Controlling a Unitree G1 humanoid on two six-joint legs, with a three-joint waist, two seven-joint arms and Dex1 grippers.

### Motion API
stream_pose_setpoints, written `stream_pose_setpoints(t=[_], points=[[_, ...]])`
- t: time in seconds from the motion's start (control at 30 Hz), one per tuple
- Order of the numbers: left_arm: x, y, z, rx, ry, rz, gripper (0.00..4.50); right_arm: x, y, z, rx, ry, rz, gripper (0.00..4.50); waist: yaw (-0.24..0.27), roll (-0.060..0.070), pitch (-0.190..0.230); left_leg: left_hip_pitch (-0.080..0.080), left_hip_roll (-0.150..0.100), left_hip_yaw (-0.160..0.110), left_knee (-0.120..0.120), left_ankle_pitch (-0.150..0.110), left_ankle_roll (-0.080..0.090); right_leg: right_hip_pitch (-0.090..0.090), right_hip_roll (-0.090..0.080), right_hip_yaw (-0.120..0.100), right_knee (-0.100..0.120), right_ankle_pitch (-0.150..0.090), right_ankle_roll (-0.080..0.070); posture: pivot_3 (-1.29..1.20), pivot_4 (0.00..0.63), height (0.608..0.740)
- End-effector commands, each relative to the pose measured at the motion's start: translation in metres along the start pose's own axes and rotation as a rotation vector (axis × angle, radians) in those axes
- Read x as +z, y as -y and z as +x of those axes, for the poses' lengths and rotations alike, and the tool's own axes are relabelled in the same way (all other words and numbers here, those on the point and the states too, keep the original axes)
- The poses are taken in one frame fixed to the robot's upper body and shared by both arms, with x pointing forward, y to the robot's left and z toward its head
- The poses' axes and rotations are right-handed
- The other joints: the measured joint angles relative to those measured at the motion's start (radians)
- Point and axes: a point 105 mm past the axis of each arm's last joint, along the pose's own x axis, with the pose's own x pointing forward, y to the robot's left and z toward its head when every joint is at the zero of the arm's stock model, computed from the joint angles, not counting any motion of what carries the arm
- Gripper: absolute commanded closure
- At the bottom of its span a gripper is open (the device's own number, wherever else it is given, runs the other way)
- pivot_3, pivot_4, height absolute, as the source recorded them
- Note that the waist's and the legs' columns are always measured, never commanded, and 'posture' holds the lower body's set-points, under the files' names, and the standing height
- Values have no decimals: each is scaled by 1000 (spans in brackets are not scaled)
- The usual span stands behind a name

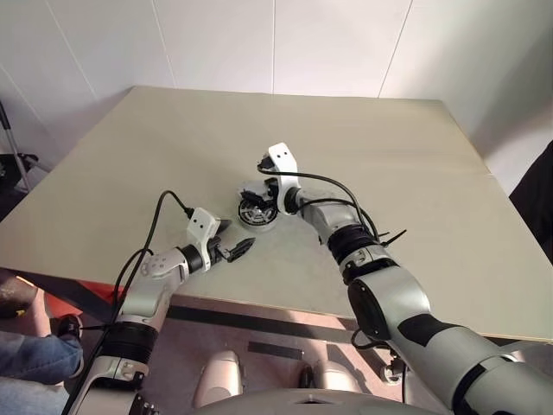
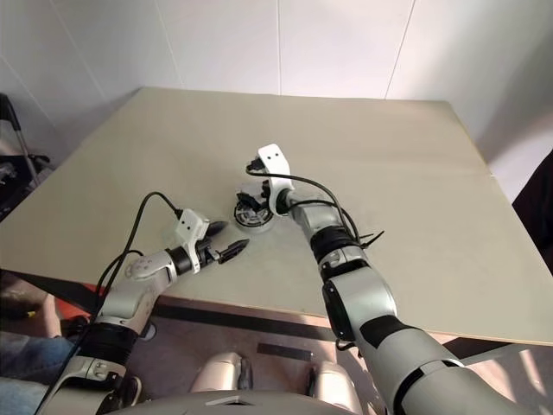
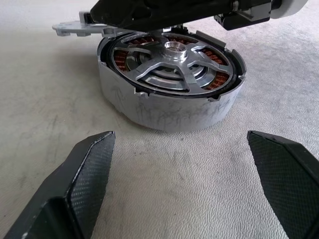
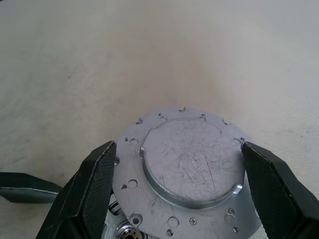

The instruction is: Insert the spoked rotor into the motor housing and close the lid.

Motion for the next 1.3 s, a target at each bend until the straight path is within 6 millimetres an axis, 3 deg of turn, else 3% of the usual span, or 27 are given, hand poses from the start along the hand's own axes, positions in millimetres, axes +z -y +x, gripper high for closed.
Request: stream_pose_setpoints(t=[0.03, 0.37, 0.47, 0.53, 0.57, 0.87, 1.13, 1.3], points=[[5, -2, -3, 14, 14, 13, 0, 11, 0, 4, -33, 28, -85, 19, -3, 0, 0, 0, 0, 0, 0, 0, 0, 0, 0, 0, 0, 0, 0, 0, 0, 740], [4, -1, -3, 15, 11, 10, 0, 13, -2, 4, -12, 28, -88, 19, -14, 0, 0, 0, 0, 0, 1, -2, 3, 0, 0, 0, 0, 0, 0, 0, 0, 740], [5, -2, -3, 18, 13, 12, 0, 9, -1, 4, -11, 10, -70, 599, -14, 0, 0, 0, 0, 0, 1, -2, 3, 0, 0, 0, 0, 0, 0, 0, 0, 740], [5, -2, -3, 19, 13, 12, 0, 8, -1, 3, -5, 8, -69, 1289, -15, 0, 0, 0, 0, 0, 1, -2, 3, 1, 0, 0, 0, 0, 0, 0, 0, 740], [5, -2, -3, 19, 13, 11, 0, 7, -1, 3, 1, 6, -67, 1330, -15, 0, 0, 0, 0, 0, 2, -2, 4, 1, 0, 0, 0, 0, 0, 0, 0, 740], [4, -2, -2, 21, 14, 10, 0, 7, 2, 1, -4, 3, -71, 1330, -15, 0, 0, 0, 0, 0, 2, -2, 4, 1, 0, 0, 0, 0, 0, 0, 0, 740], [3, -2, -3, 20, 12, 6, 0, 40, -1, -18, 138, 115, 44, 1330, -14, 0, 0, -2, 0, 0, 3, -2, 4, 1, 0, 0, 0, 0, 0, 0, 0, 740], [3, -1, -2, 17, 12, 6, 0, 32, 0, -28, 156, 104, 24, 1330, -11, 0, 0, -2, 1, 0, 4, -3, 5, 0, 0, 0, 1, 0, 0, 0, 0, 740]])
